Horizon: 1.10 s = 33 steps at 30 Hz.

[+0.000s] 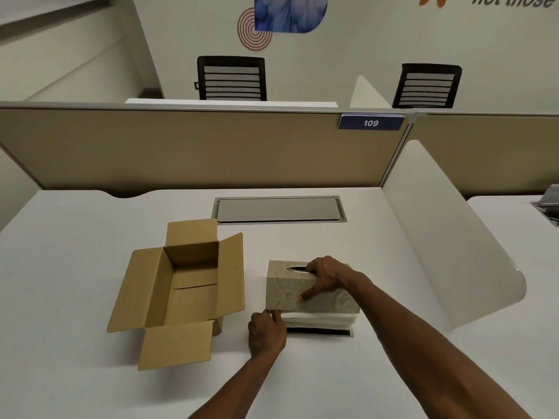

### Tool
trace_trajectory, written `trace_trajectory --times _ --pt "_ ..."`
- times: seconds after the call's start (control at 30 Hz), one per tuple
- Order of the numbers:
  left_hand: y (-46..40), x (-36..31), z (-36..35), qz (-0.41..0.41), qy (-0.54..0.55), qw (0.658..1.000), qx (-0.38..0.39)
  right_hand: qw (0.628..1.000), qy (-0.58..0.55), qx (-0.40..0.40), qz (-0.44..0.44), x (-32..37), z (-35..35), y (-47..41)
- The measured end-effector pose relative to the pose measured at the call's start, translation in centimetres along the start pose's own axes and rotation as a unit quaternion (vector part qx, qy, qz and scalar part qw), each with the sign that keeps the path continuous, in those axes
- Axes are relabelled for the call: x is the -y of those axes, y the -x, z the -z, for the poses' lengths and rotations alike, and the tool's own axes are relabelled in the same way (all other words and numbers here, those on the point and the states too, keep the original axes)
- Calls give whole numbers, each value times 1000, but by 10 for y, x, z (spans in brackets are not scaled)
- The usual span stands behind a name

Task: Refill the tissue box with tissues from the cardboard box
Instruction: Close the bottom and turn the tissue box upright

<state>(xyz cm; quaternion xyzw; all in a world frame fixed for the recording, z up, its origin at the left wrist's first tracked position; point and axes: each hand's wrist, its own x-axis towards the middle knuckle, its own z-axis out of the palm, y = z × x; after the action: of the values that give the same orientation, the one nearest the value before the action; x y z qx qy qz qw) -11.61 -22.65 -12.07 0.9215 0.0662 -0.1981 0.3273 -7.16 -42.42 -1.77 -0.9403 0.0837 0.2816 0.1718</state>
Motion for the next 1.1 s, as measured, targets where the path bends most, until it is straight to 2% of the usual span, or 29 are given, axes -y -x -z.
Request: trace_trajectory --times 0.2,0.43,0.53,0.7,0.9,1.1 --pt "-5 6 0 -12 48 999 18 1000 -2 27 -7 1 7 -2" --pt "-1 33 26 -32 193 973 125 999 12 32 3 2 8 -2" --pt "0 34 25 -67 188 975 101 999 25 23 0 3 4 1" --pt "-4 28 20 -72 133 988 25 1000 21 6 20 3 -5 6" --pt "-9 29 18 -66 120 991 10 998 23 -10 50 2 -14 8" --pt "-7 33 18 -83 134 988 -5 996 65 12 54 6 -12 11"
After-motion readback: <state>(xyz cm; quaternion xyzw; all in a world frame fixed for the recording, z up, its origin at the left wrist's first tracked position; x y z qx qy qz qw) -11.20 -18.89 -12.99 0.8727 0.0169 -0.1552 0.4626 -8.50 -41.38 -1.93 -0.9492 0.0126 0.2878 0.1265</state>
